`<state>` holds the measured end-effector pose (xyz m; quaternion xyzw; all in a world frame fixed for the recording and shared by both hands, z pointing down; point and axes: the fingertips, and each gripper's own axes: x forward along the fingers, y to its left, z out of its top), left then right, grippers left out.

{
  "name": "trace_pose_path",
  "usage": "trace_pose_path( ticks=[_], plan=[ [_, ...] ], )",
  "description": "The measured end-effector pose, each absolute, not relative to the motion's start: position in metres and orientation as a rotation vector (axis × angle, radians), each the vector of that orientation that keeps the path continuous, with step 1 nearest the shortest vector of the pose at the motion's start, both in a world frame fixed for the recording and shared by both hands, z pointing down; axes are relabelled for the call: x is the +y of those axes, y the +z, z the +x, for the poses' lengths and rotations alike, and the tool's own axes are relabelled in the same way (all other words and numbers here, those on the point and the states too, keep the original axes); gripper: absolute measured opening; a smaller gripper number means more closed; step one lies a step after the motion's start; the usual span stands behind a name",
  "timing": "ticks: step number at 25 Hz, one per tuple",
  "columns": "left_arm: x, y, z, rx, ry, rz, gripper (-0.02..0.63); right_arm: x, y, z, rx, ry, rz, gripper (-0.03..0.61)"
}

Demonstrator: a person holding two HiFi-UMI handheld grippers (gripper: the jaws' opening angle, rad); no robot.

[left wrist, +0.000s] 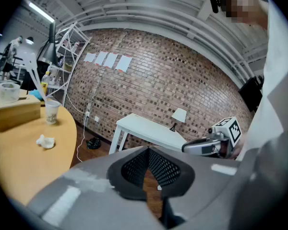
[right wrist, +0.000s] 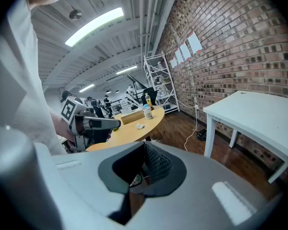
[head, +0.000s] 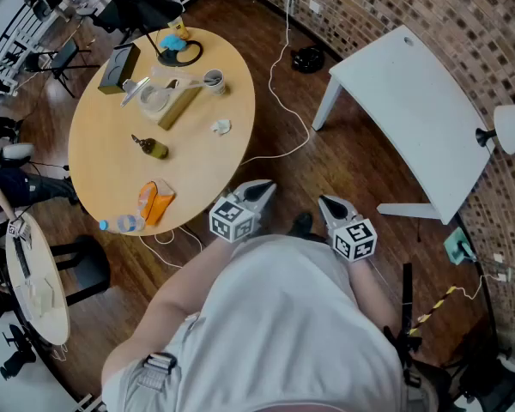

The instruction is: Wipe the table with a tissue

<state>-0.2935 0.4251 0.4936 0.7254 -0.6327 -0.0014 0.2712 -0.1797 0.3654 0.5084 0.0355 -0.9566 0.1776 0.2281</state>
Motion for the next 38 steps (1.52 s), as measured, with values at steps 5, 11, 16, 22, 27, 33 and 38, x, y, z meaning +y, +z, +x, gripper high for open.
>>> trace_pose_path(
  ticks=[5, 11, 16, 22, 27, 33, 38],
  plan=[
    [0.363, 0.481, -0.307, -1.776, 0.07, 1.982, 0.002, 0.299, 0.5, -0.184, -2.653, 0.431, 0.07, 0.009],
    [0.344, 0.474, -0.347, -1.92, 0.12, 1.885, 0.002, 0.256, 0.501, -0.192, -2.655, 0.444, 0.006, 0.009],
    [0.367, 0.488, -0.386, -2.005, 0.132, 1.703, 0.002, 0.244, 0.511, -0.205, -2.64, 0.502, -0.027, 0.009],
    [0.372, 0.517, -0.418, -2.0, 0.222, 1.62, 0.002, 0.227, 0.516, -0.23, -2.606, 0.505, -0.075, 0.009],
    [0.373, 0.544, -0.455, -2.004, 0.36, 1.544, 0.002, 0.197, 0.507, -0.253, -2.579, 0.504, -0.058, 0.009],
    [0.388, 0.591, -0.522, -1.96, 0.662, 1.38, 0.016, 0.168, 0.505, -0.283, -2.572, 0.506, -0.006, 0.009],
    [0.383, 0.616, -0.567, -1.894, 0.83, 1.355, 0.1, 0.151, 0.504, -0.296, -2.573, 0.518, 0.072, 0.009]
  ],
)
